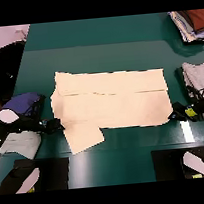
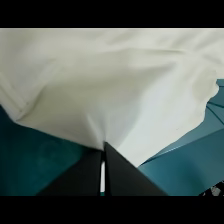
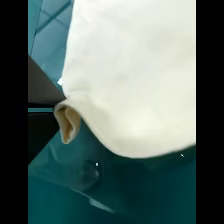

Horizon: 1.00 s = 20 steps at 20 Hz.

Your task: Fold the shirts.

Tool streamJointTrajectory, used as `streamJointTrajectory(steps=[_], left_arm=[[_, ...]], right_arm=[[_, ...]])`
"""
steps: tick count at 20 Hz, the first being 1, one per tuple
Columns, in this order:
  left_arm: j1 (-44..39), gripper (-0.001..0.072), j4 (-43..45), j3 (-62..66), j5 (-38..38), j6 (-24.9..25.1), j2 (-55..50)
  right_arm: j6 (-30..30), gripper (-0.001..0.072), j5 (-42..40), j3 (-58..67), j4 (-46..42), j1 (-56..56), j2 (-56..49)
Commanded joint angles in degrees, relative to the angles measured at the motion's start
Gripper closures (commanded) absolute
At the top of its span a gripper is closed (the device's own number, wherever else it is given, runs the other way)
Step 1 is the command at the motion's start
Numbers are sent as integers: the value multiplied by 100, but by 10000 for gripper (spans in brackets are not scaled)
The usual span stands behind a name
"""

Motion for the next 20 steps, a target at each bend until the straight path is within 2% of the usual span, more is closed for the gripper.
streamJointTrajectory(steps=[1,3,6,8,10,12,14,17,20], left_arm=[[0,689,278,216,-350,-262,444],[0,689,448,229,-896,-551,1075],[0,688,426,321,-2151,-1043,1928],[0,688,431,645,-2524,-1211,2020],[0,688,483,968,-2194,-1141,1891],[0,688,546,1156,-1386,-793,1545],[0,687,584,1224,-522,-402,999],[0,686,669,1502,590,-203,-81],[0,685,664,2022,1137,-103,-1174]], right_arm=[[9,700,529,275,-560,363,256],[31,700,813,323,-883,466,772],[83,700,1526,337,-1139,369,1652],[101,701,1832,496,-1274,363,2070],[122,702,1722,798,-1307,525,2205],[144,702,1421,1163,-1300,809,1888],[144,702,1056,1528,-1298,1134,1298],[162,701,492,2203,-1244,1314,181],[157,701,284,2907,-925,1307,-879]])
